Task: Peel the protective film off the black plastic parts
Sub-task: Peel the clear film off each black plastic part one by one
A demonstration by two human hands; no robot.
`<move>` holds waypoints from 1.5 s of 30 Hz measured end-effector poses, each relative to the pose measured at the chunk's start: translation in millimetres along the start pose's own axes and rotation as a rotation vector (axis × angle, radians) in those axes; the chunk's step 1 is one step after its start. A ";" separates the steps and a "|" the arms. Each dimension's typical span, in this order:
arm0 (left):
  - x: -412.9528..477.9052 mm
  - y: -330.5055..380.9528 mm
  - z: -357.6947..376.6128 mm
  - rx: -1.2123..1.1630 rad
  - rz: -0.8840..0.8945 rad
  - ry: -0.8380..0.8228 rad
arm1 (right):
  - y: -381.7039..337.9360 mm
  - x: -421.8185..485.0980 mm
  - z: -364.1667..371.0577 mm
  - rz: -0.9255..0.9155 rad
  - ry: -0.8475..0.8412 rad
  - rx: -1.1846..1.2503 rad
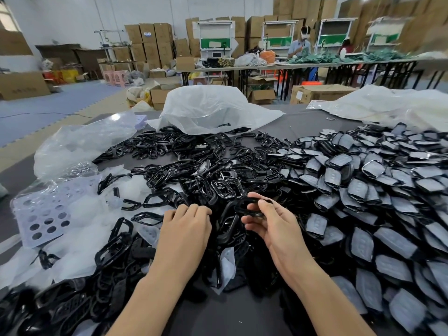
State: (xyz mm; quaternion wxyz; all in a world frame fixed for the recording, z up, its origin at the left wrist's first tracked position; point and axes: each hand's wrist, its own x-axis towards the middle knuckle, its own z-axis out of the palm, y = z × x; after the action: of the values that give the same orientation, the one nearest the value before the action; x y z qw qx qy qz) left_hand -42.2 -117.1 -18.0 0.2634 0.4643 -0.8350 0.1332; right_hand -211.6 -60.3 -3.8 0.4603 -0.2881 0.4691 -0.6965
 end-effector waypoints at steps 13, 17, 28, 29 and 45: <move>-15.5 35.3 -21.5 -0.608 -0.074 0.039 | 4.6 -10.9 13.8 0.138 -0.158 0.064; -12.6 30.5 -24.1 -0.429 0.015 0.073 | 2.4 -11.1 12.5 0.153 -0.167 0.107; -8.9 31.3 -29.2 -0.952 -0.342 0.036 | -2.3 -8.2 7.9 0.102 -0.131 0.147; -7.8 30.9 -30.2 -1.023 -0.377 0.042 | -1.6 -8.4 8.1 0.099 -0.141 0.125; -6.4 19.0 -28.1 -1.520 -0.432 -0.248 | 1.2 -16.5 7.6 0.043 -0.460 -0.038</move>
State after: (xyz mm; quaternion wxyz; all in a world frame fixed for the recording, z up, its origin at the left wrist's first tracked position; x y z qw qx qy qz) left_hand -46.6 -89.3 2.0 0.4329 0.3207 -0.6120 -0.5790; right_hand -198.1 -48.4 -1.3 0.5642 -0.4377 0.3708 -0.5938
